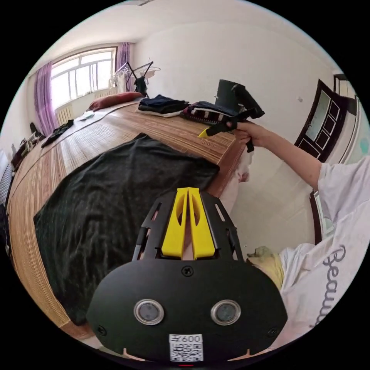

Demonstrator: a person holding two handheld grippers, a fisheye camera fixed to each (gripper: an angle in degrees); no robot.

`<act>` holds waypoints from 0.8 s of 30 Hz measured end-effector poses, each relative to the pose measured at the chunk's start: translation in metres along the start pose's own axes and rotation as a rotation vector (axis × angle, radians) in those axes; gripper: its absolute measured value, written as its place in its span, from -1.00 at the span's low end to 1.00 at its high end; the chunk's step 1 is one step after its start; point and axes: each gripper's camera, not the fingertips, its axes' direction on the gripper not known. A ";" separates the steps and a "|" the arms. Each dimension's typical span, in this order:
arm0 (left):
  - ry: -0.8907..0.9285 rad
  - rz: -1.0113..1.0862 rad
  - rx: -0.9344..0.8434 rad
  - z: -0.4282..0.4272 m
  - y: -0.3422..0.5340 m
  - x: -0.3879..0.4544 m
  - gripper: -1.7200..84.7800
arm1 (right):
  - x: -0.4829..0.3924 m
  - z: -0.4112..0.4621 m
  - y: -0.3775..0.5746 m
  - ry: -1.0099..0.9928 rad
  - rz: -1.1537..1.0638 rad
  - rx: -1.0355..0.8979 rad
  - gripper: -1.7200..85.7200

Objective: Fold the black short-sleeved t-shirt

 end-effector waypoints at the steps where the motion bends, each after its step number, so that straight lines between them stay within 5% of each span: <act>1: -0.003 -0.078 0.010 0.027 -0.006 0.005 -0.95 | 0.006 0.014 -0.016 0.014 0.020 0.009 -0.98; 5: 0.124 -0.150 0.030 0.106 -0.004 0.029 -0.95 | 0.030 0.055 -0.068 0.031 0.132 0.084 -0.98; 9: 0.111 -0.170 -0.050 0.179 0.013 0.042 -0.96 | 0.024 0.099 -0.104 0.161 0.007 0.039 -0.98; 13: 0.111 -0.063 -0.066 0.202 0.026 0.041 -0.96 | 0.029 0.152 -0.131 0.313 -0.080 -0.054 -0.98; 17: 0.034 0.054 -0.098 0.220 0.034 0.054 -0.96 | 0.064 0.178 -0.137 0.218 0.072 0.004 -0.98; 19: 0.048 0.025 -0.099 0.231 0.044 0.048 -0.96 | 0.075 0.197 -0.139 0.327 0.091 -0.074 -0.98; 24: 0.078 0.048 -0.108 0.249 0.062 0.042 -0.96 | 0.064 0.223 -0.149 0.421 -0.051 -0.131 -0.98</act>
